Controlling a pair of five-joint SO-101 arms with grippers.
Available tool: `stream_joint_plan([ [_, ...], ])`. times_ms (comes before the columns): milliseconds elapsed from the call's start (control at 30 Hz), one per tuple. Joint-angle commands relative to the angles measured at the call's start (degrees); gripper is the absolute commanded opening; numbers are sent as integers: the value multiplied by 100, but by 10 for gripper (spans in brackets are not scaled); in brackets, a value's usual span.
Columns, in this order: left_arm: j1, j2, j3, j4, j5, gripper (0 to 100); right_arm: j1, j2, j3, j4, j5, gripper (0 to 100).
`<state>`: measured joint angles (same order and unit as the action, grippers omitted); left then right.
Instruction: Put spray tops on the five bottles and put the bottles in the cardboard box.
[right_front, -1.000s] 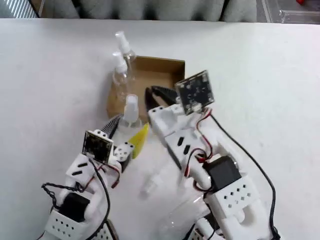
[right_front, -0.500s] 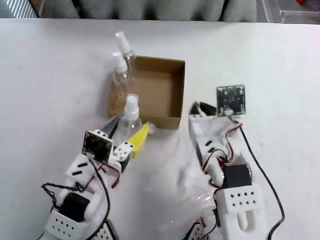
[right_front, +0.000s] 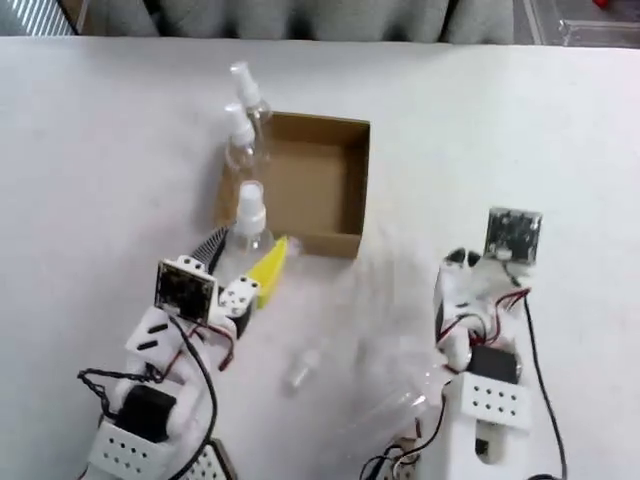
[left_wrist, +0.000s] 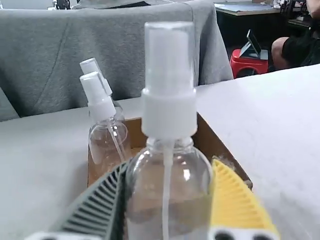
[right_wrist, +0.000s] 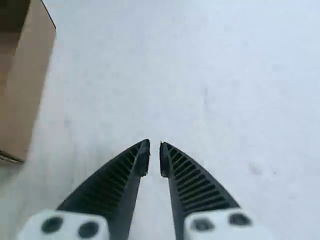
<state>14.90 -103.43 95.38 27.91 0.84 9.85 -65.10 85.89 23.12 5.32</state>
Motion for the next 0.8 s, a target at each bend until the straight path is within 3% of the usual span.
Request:
stream_joint_plan([
  [0,-75,-75,-536,-290,-9,23,242,-57,440,-971,79,16],
  [300,-646,207,-1793,-598,-26,23,303,-66,809,-1297,26,16],
  [567,-1182,2580,-3288,-1178,-18,23,295,-101,923,-1305,35,16],
  [767,-1393,3855,-3552,-2084,-9,23,312,-101,941,-1305,44,16],
])
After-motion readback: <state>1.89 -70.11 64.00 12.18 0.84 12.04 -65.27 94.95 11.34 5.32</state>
